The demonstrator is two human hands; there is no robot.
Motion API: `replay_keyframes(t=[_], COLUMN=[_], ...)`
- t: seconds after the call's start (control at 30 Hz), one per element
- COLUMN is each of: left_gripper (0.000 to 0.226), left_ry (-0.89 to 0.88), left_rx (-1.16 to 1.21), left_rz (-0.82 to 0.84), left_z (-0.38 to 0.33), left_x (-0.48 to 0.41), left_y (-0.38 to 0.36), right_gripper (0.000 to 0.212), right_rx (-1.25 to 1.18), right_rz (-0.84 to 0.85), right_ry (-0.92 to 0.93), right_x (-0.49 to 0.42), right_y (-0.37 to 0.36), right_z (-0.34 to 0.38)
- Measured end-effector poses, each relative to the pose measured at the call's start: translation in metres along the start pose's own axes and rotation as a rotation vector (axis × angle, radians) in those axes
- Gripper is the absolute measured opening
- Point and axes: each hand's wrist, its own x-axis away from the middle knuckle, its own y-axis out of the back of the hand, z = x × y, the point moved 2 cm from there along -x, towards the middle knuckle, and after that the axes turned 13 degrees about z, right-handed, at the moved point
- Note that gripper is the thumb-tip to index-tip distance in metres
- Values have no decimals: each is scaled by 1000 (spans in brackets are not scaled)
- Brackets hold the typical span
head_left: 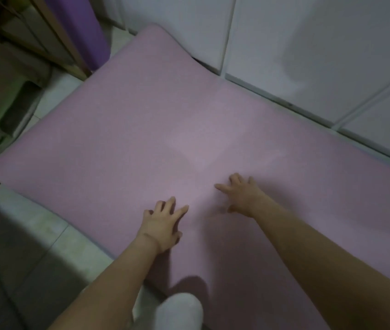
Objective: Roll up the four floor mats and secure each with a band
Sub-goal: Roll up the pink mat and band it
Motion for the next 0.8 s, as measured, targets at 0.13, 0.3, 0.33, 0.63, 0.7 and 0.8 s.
replay_keyframes(t=[0.13, 0.3, 0.33, 0.63, 0.7, 0.8], left_gripper=[56, 45, 44, 106, 98, 80], left_ry=[-68, 287, 386, 873, 971, 993], left_rx=[74, 308, 349, 1452, 1459, 1422], left_rz=[-53, -258, -269, -451, -602, -817], left_z=[15, 80, 97, 150, 153, 146], left_x=[-1, 12, 15, 30, 36, 49], left_y=[11, 5, 0, -23, -23, -13], right_gripper=[76, 81, 82, 79, 76, 73], right_rx=[16, -8, -20, -109, -117, -147], right_rz=[-31, 29, 35, 89, 128, 164], right_ry=[79, 121, 119, 98, 93, 134], right_x=[-11, -30, -33, -33, -29, -15], right_y=[22, 34, 35, 42, 41, 41], right_z=[33, 77, 84, 95, 99, 104])
